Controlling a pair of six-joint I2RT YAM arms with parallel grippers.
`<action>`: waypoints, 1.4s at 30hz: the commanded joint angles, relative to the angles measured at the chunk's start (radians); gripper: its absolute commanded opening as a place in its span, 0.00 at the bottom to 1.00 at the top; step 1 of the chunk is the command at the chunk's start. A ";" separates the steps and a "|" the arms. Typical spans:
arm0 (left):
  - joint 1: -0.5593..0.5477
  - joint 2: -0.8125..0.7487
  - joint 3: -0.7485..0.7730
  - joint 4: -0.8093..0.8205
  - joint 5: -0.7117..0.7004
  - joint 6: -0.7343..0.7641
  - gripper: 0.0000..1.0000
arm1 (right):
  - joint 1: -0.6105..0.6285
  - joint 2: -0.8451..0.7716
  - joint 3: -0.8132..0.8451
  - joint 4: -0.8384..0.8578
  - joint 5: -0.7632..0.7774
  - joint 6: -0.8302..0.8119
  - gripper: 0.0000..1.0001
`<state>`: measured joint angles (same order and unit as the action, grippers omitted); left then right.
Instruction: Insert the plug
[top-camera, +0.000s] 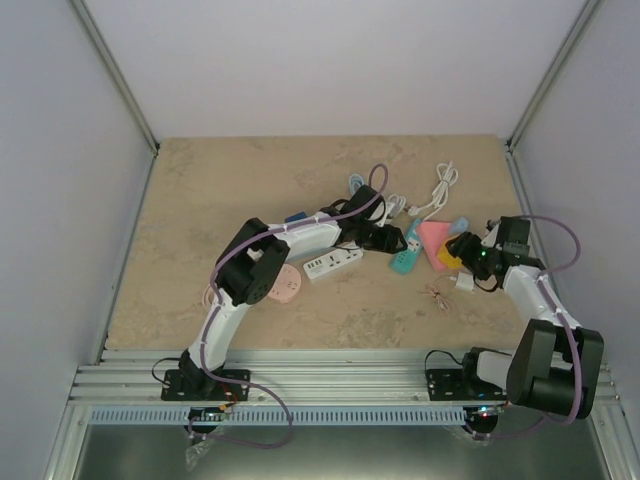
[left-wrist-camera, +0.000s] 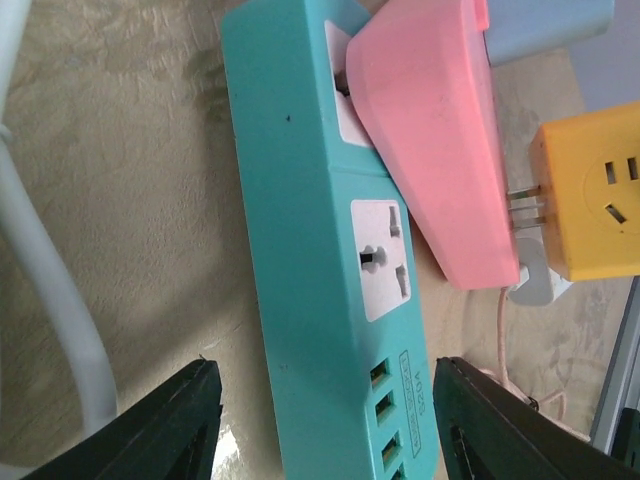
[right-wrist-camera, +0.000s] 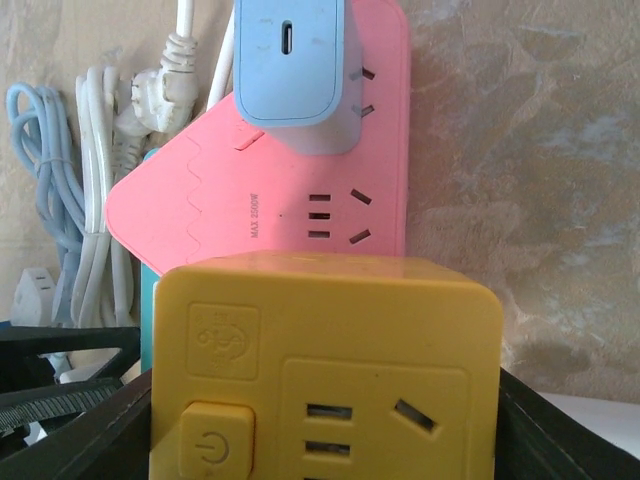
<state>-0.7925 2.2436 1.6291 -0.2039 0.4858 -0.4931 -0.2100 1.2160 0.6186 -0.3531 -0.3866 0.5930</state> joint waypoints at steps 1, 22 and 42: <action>-0.011 0.019 0.033 -0.014 0.025 0.007 0.60 | 0.029 0.039 -0.027 -0.012 0.178 0.027 0.46; -0.022 0.030 0.043 -0.038 0.002 0.014 0.56 | 0.136 0.221 0.022 -0.066 0.368 0.145 0.46; -0.025 -0.001 0.070 -0.041 -0.090 0.031 0.61 | 0.195 0.310 0.113 -0.118 0.474 0.159 0.41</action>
<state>-0.8112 2.2570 1.6634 -0.2405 0.4419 -0.4706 -0.0299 1.4937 0.7853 -0.1883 -0.0753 0.7486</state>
